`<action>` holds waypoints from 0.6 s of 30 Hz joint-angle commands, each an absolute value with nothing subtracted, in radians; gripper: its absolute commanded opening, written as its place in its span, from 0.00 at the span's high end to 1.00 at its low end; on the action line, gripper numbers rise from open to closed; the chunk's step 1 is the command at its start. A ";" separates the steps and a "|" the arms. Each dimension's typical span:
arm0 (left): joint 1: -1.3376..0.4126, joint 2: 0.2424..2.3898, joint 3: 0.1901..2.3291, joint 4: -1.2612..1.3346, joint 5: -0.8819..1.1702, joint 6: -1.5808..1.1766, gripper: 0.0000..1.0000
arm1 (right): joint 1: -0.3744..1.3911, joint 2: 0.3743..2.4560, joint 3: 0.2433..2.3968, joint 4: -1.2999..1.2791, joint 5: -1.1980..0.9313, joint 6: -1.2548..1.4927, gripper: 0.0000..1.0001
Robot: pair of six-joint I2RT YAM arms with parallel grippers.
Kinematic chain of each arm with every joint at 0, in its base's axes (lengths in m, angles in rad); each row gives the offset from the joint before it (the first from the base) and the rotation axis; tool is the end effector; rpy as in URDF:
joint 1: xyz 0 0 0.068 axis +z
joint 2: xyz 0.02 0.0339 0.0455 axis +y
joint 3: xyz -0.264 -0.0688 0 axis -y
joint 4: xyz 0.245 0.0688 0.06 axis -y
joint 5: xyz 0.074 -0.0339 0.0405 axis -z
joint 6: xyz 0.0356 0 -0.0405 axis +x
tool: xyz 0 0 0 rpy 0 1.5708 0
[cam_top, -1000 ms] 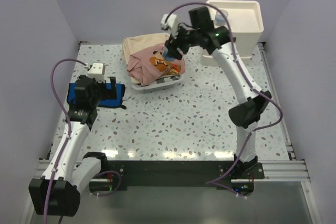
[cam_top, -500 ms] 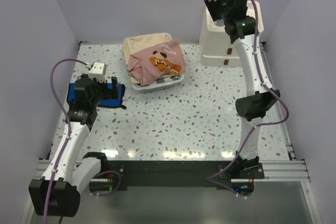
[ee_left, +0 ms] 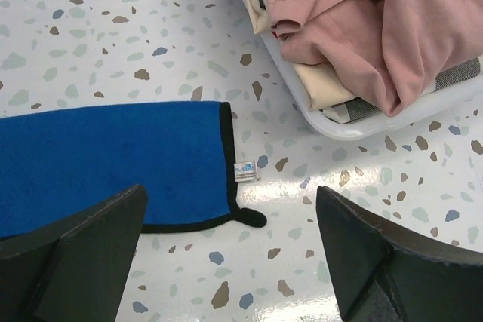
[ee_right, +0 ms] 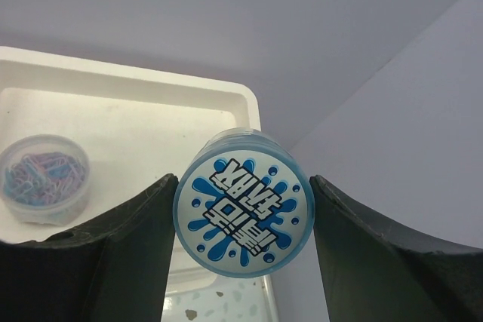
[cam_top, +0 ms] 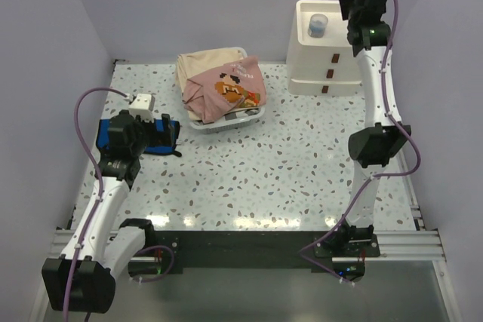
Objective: Sort the stationery into containers
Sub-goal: Place the stationery in the storage box.
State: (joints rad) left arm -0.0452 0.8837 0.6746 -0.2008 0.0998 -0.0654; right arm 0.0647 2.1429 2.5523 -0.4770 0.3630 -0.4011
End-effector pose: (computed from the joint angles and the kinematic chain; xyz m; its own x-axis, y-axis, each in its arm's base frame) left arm 0.2047 -0.0128 0.2818 -0.4062 -0.0467 -0.9126 0.1099 0.9889 -0.0996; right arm 0.4707 0.0178 0.4808 -0.1765 -0.3772 -0.9092 0.2435 0.8782 -0.4116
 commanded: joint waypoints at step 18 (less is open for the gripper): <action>-0.043 0.942 0.722 -0.232 0.137 -0.094 0.00 | -0.067 2.290 2.669 -0.341 0.314 -0.175 1.00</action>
State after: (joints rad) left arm -0.0460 0.9287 0.6769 -0.2417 0.1230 -0.0708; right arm -0.0498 2.3013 2.5919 -0.4465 0.3397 -0.2165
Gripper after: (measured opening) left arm 0.997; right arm 0.661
